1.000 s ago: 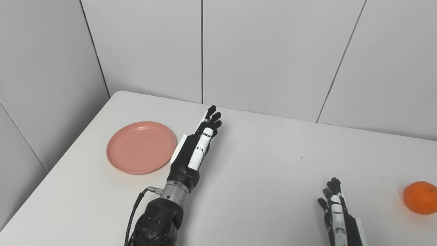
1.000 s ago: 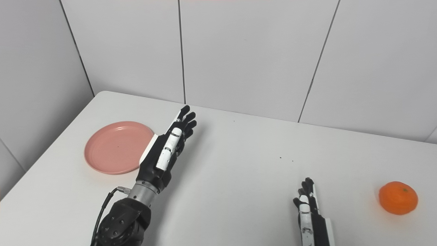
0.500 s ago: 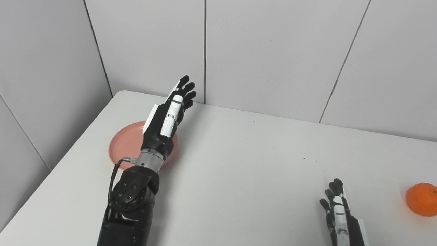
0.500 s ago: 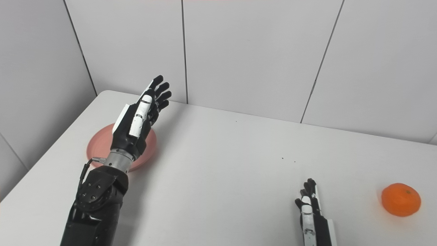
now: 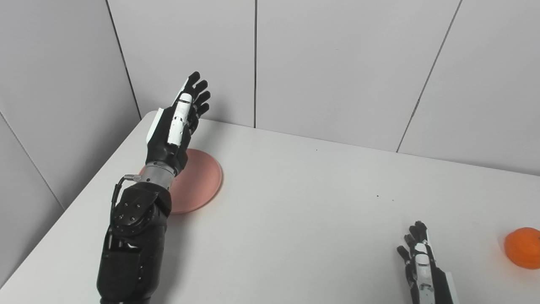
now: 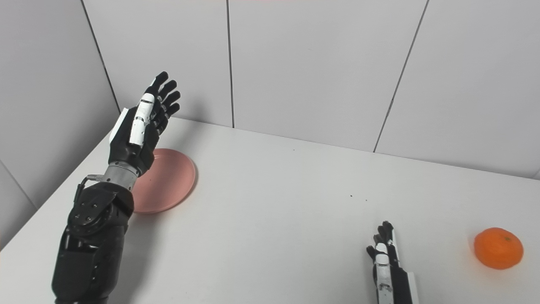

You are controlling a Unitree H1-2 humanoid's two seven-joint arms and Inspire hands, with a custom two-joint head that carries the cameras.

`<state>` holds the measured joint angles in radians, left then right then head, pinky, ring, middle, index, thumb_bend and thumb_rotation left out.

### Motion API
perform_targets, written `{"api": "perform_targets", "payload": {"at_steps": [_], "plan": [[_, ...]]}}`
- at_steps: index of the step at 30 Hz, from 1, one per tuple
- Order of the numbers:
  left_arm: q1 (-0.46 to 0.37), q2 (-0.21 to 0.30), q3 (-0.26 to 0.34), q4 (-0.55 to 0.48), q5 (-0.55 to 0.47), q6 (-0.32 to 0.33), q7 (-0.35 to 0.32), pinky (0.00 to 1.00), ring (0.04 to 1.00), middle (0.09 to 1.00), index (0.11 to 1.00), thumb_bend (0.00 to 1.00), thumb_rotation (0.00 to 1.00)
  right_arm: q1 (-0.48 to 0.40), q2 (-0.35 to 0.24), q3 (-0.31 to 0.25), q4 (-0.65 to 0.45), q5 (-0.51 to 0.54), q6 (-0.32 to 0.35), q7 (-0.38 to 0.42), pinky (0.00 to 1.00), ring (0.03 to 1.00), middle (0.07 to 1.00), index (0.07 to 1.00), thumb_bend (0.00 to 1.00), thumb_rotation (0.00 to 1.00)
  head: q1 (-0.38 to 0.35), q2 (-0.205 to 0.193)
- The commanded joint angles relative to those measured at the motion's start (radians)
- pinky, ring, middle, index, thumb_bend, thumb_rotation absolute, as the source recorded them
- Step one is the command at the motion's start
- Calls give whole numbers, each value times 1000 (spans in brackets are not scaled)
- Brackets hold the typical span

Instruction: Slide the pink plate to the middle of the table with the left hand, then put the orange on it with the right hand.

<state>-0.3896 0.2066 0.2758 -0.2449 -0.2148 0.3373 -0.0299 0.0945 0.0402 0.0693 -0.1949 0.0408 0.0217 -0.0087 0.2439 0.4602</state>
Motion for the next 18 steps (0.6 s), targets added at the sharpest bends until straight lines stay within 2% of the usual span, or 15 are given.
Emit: {"api": "perform_targets", "payload": {"at_steps": [1,10,18], "plan": [[-58,29,22,-18,-14,5,24,903,929,937,921,347,1000,-11,-4,-6,-19,9,-18,12,1000,999,1000,1000,170,1000,3,0],[-56,89,74,47,-71,-14,9,927,935,943,927,374,1000,-7,-6,-7,-21,8,-18,12,1000,1000,1000,1000,170,1000,10,-8],[-49,133,117,80,-112,15,20,910,911,912,892,350,1000,-9,-11,-8,-8,10,-30,15,1000,1000,1000,1000,169,1000,17,-17]]}}
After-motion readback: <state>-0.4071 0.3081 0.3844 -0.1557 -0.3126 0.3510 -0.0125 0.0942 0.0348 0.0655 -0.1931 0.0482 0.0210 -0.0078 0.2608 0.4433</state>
